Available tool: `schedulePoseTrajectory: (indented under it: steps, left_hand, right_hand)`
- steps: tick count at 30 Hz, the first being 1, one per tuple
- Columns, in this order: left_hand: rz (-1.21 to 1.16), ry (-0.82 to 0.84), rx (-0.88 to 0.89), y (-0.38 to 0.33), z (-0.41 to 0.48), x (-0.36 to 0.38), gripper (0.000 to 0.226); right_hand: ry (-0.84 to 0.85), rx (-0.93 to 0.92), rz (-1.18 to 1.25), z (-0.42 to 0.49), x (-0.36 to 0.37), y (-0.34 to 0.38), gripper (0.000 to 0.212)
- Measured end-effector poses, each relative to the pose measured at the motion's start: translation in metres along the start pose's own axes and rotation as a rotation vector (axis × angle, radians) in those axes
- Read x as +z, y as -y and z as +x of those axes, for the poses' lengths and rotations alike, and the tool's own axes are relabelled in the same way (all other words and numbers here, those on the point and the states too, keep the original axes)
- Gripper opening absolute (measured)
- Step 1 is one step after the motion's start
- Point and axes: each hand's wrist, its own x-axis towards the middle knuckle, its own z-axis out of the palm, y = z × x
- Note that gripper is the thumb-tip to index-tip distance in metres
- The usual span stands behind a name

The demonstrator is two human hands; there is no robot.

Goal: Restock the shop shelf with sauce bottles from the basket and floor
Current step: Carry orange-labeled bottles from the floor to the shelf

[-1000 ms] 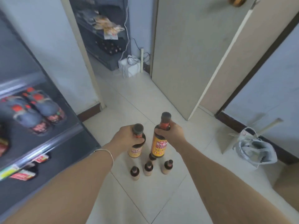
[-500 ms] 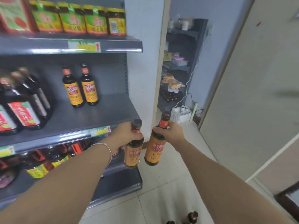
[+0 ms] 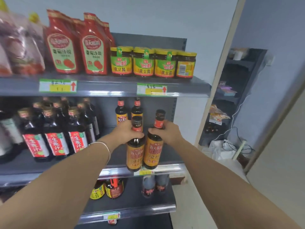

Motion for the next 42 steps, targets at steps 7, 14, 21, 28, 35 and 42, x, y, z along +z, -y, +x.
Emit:
schedulePoseTrajectory:
  steps: [7, 14, 21, 28, 35, 42]
  left_hand:
    - [-0.042, -0.139, -0.109, 0.044, 0.058, -0.022, 0.014]
    - [-0.045, -0.185, -0.189, 0.065, 0.102, -0.036, 0.021]
    - [-0.071, -0.18, -0.168, 0.082, 0.132, -0.036, 0.027]
    - [-0.286, -0.206, -0.066, 0.102, 0.122, -0.013, 0.061]
    - [-0.316, -0.257, -0.072, 0.124, 0.128, 0.008, 0.075]
    - [-0.281, -0.272, 0.002, 0.108, 0.155, 0.036, 0.073]
  right_hand:
    - [0.07, -0.037, -0.019, 0.083, 0.048, -0.009, 0.032]
    - [0.055, -0.037, -0.033, 0.13, 0.073, -0.018, 0.03]
    - [0.063, -0.012, -0.182, 0.153, 0.089, -0.024, 0.044]
    - [0.001, -0.06, 0.23, 0.134, 0.117, -0.048, 0.083]
    - [-0.014, 0.162, 0.19, 0.125, 0.138, -0.084, 0.069]
    - [-0.15, 0.232, 0.154, 0.144, 0.105, -0.107, 0.061]
